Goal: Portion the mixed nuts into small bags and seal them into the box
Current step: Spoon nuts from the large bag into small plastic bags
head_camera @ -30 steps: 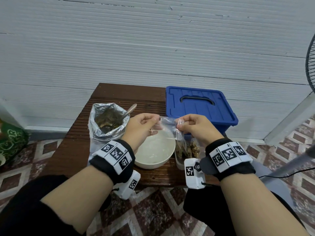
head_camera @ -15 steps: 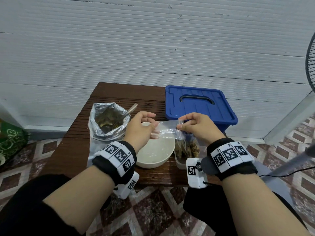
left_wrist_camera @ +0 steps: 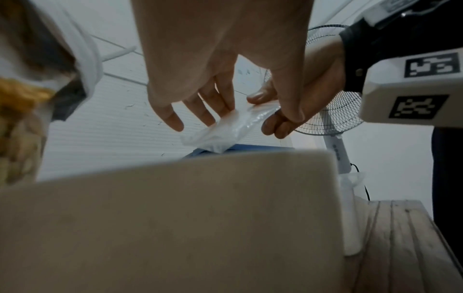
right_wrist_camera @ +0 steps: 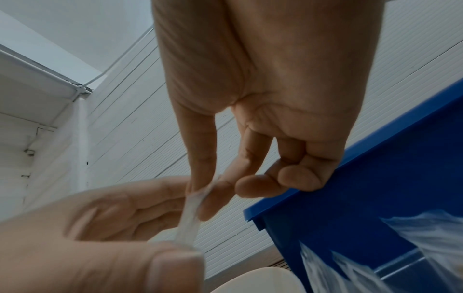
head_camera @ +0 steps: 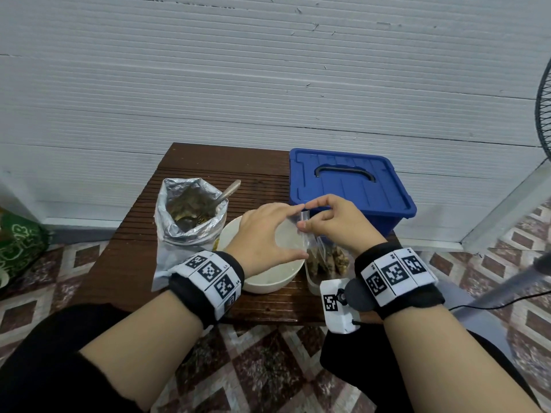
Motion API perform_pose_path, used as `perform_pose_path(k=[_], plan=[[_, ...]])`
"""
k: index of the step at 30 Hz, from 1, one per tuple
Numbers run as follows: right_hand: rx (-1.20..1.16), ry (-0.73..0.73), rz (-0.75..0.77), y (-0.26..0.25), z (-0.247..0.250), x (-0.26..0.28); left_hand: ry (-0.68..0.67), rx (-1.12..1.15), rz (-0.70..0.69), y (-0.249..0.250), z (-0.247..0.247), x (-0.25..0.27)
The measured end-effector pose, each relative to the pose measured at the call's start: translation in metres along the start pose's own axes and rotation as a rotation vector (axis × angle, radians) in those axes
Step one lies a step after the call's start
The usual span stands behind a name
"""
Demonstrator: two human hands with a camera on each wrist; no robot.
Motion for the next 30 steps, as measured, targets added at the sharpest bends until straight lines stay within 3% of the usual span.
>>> perform_pose_path(k=[9, 15, 24, 30], plan=[[-0.095, 0.051, -0.039, -0.004, 0.004, 0.001, 0.154, 0.164, 0.051, -0.012, 0.013, 0.000], [-0.001, 0.019, 0.039, -0.006, 0.005, 0.004, 0.185, 0.202, 0.069, -0.011, 0.018, 0.002], [-0.094, 0.169, 0.097, -0.018, 0.012, -0.002, 0.192, 0.262, 0.091, -0.013, 0.027, 0.002], [-0.195, 0.262, 0.180, -0.039, 0.007, -0.010, 0.312, 0.296, 0.050, -0.006, 0.061, 0.009]])
Point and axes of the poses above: each hand's wrist, its own x-axis away from the middle knuckle, its own z-axis out of the back of the hand, y = z × x, the point moved 8 cm from there along -x, towards the middle knuckle, and after that the axes turned 11 degrees about -x, right-handed, at the moved point
